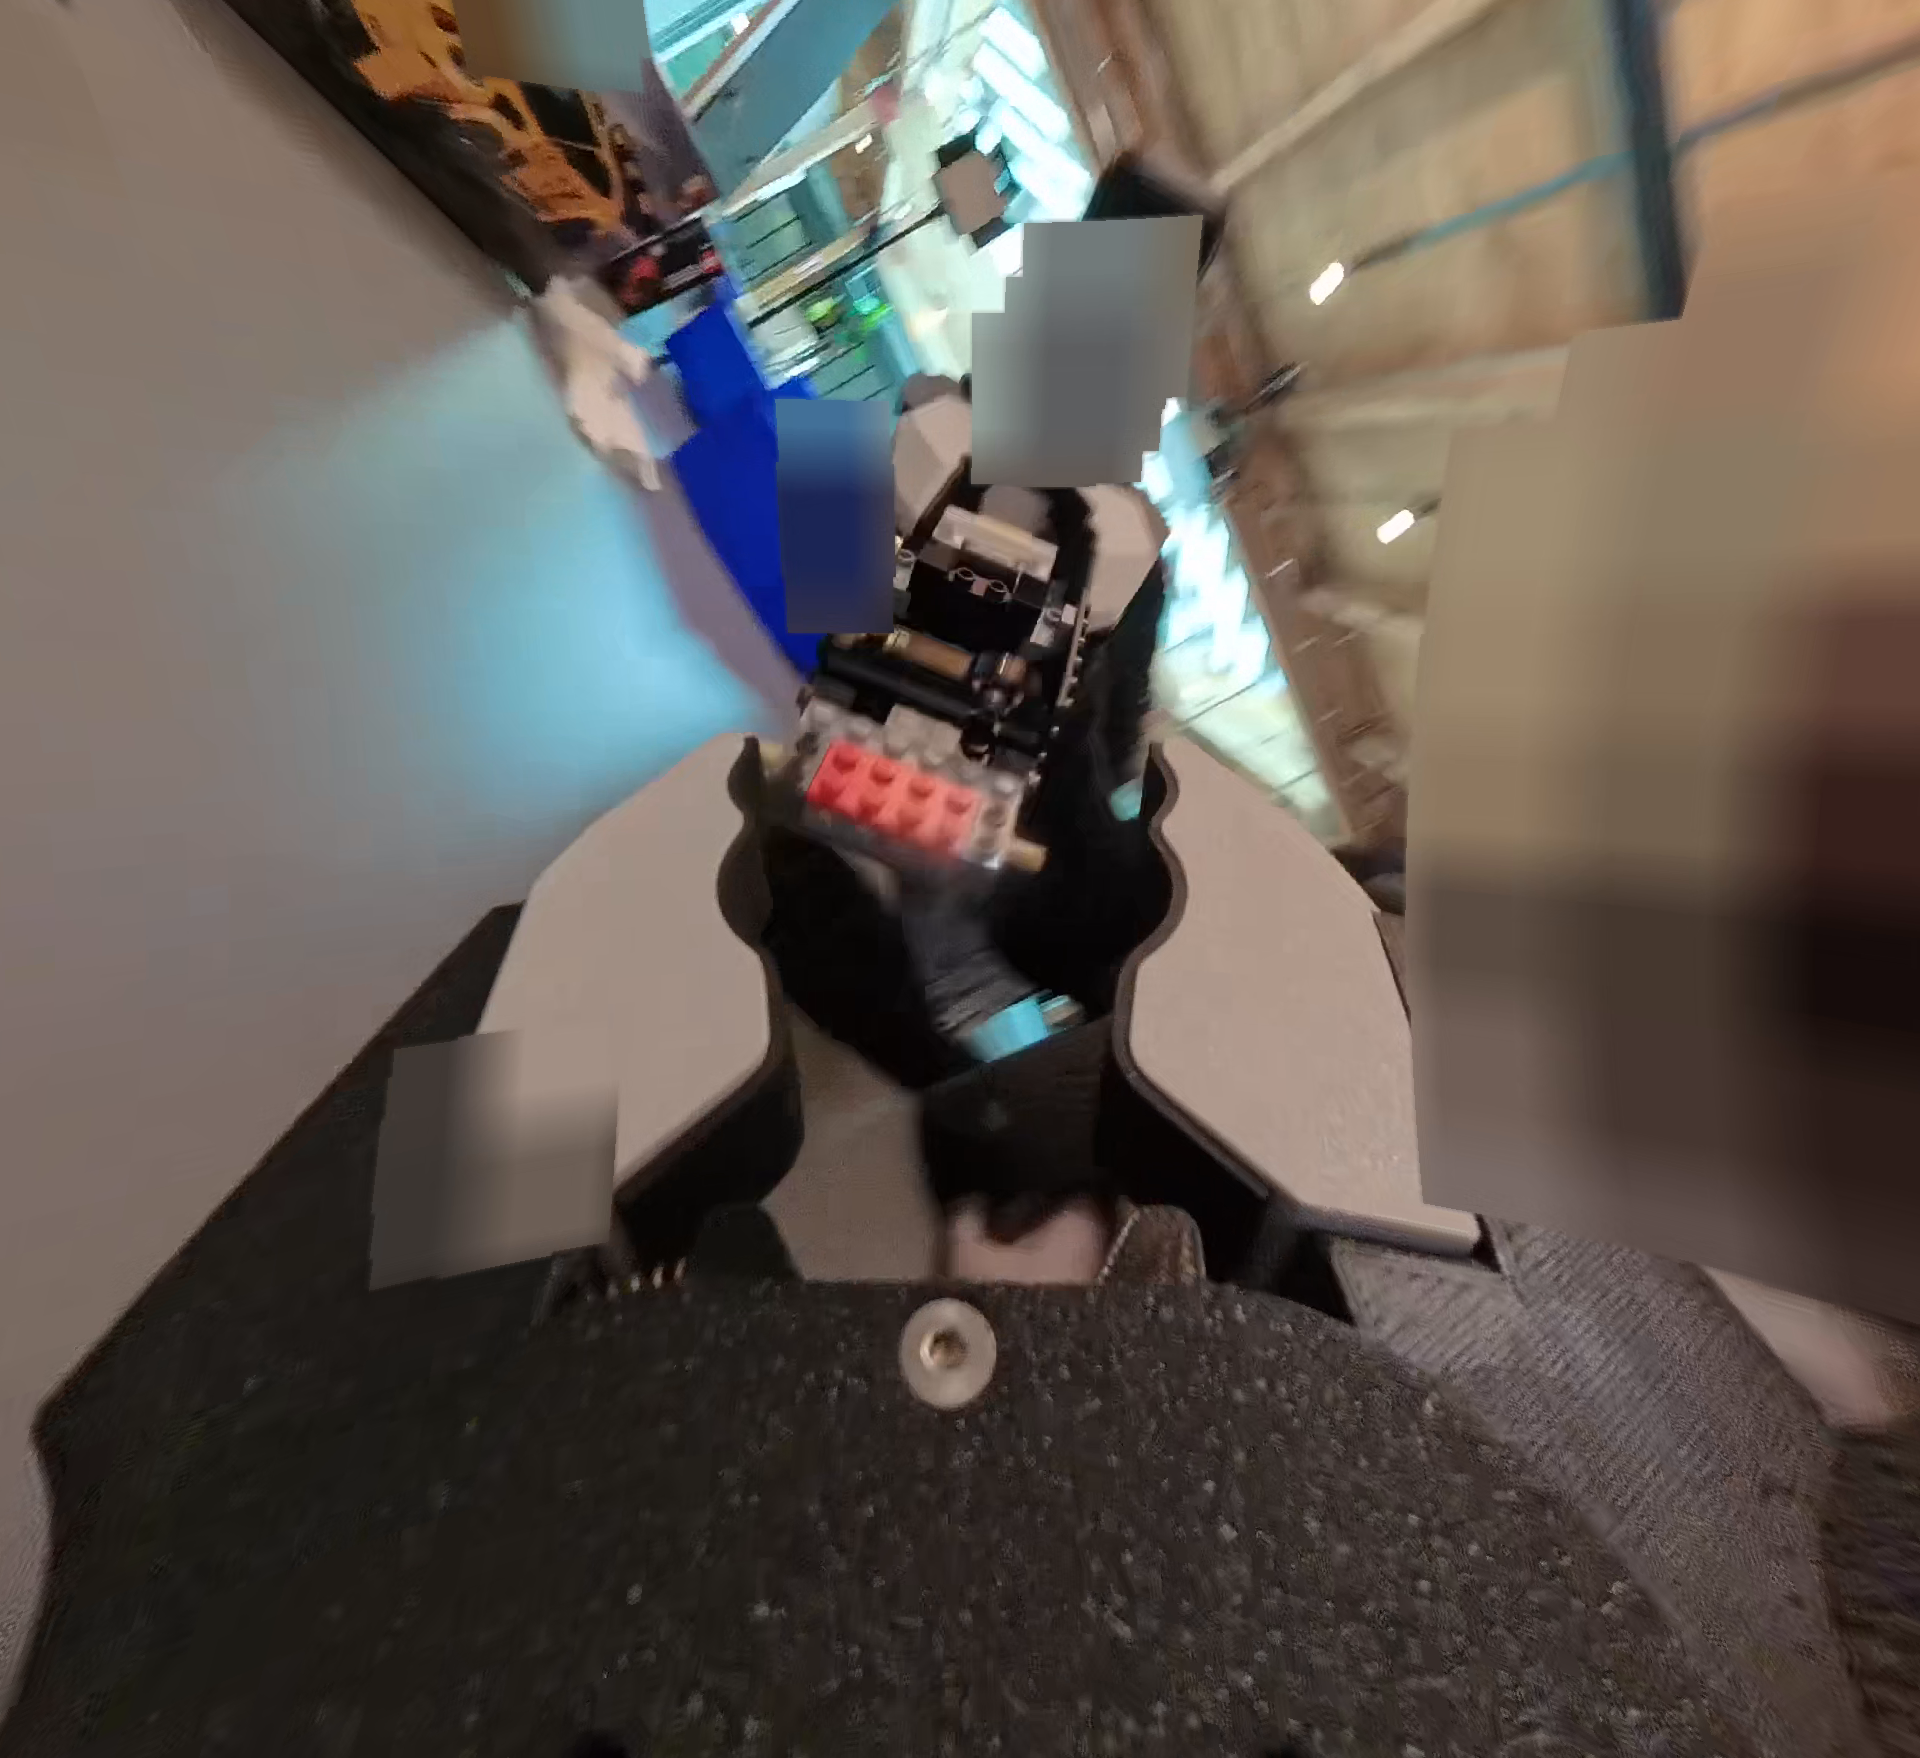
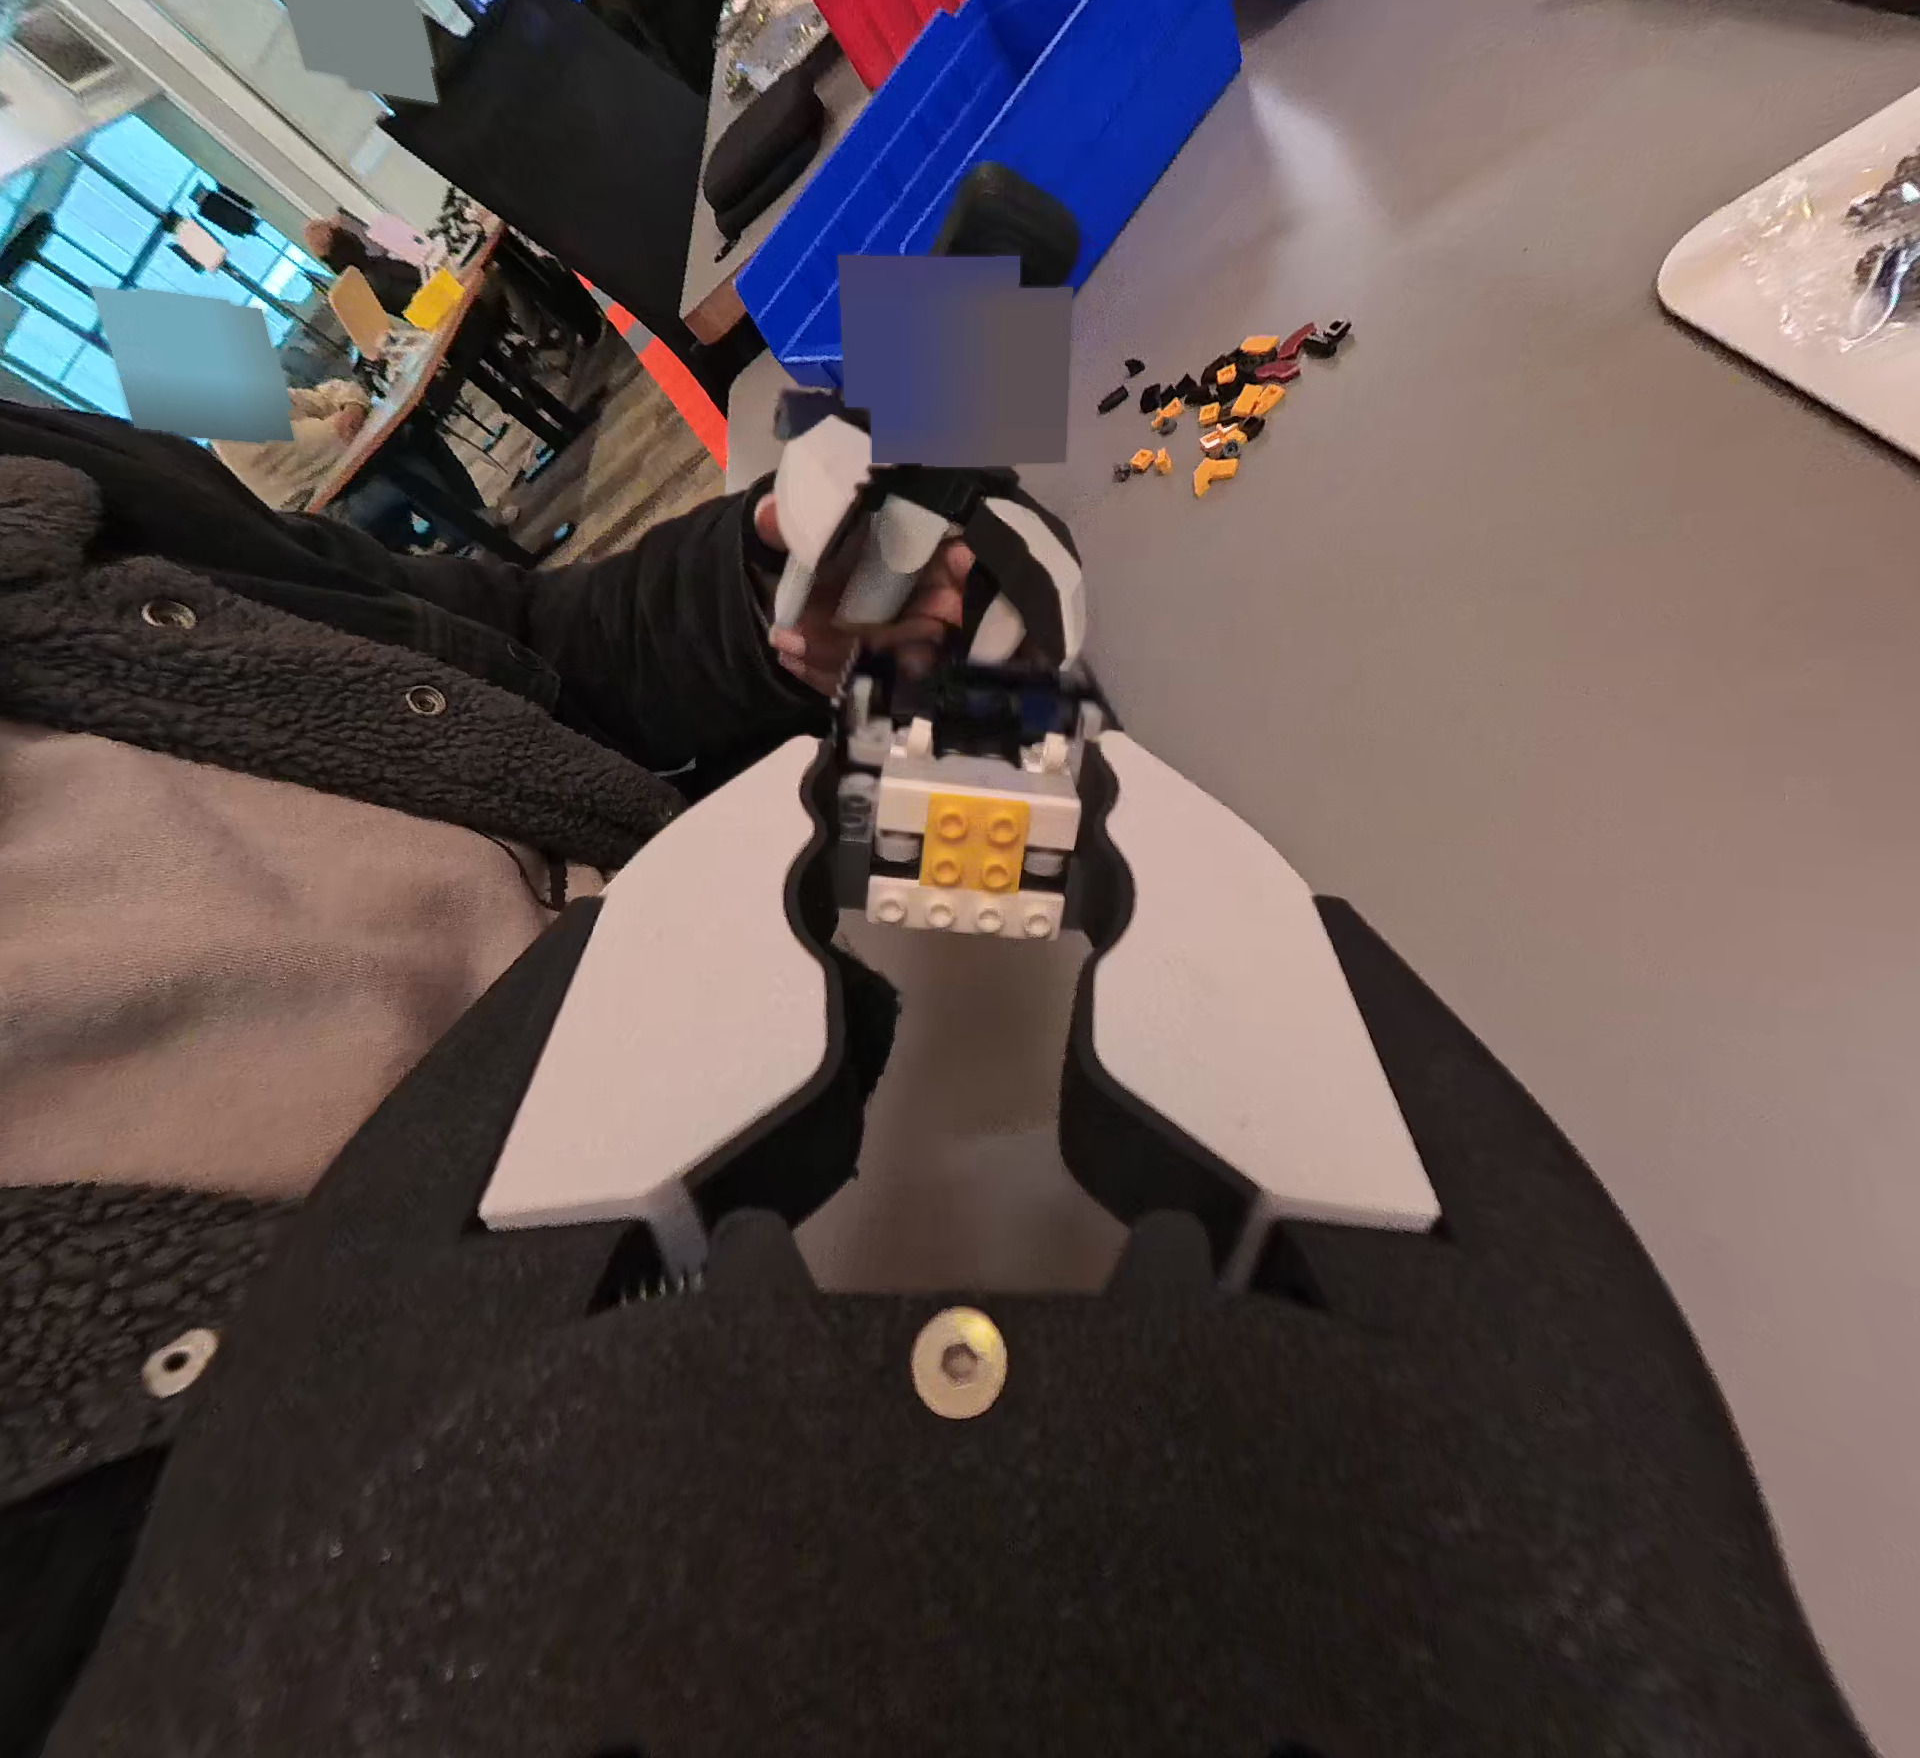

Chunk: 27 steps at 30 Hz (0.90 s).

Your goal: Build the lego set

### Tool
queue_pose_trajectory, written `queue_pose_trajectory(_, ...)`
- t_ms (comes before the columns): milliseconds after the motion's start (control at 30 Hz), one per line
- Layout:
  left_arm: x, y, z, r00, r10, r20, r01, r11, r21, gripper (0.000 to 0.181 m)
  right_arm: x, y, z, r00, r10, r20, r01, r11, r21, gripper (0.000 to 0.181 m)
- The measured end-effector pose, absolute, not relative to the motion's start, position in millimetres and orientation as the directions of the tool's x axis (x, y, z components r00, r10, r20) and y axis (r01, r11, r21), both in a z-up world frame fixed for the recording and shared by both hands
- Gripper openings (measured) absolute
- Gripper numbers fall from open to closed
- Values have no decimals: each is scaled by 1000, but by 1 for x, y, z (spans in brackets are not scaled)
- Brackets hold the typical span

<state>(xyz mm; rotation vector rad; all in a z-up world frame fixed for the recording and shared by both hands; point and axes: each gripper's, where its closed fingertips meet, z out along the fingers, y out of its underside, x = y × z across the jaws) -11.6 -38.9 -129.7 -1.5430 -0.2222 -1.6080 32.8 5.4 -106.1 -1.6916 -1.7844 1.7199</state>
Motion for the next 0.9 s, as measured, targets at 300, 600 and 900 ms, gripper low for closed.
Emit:
queue_pose_trajectory(300, 4, -30, -171, 511, -485, 709, 328, -653, -683, 65, 23, 12, -157, -382, 737, -557, 592, -267, -760, 36)
queue_pose_trajectory(600, 11, -14, -201, 694, -609, 384, -8, -540, -841, 96, 5, 0, -138, -612, 700, -367, 291, -232, -928, 36)
queue_pose_trajectory(900, -7, -15, -216, 743, -660, 110, -321, -496, -807, 65, 6, 1, -171, -593, 769, -238, 349, -21, -937, 42)
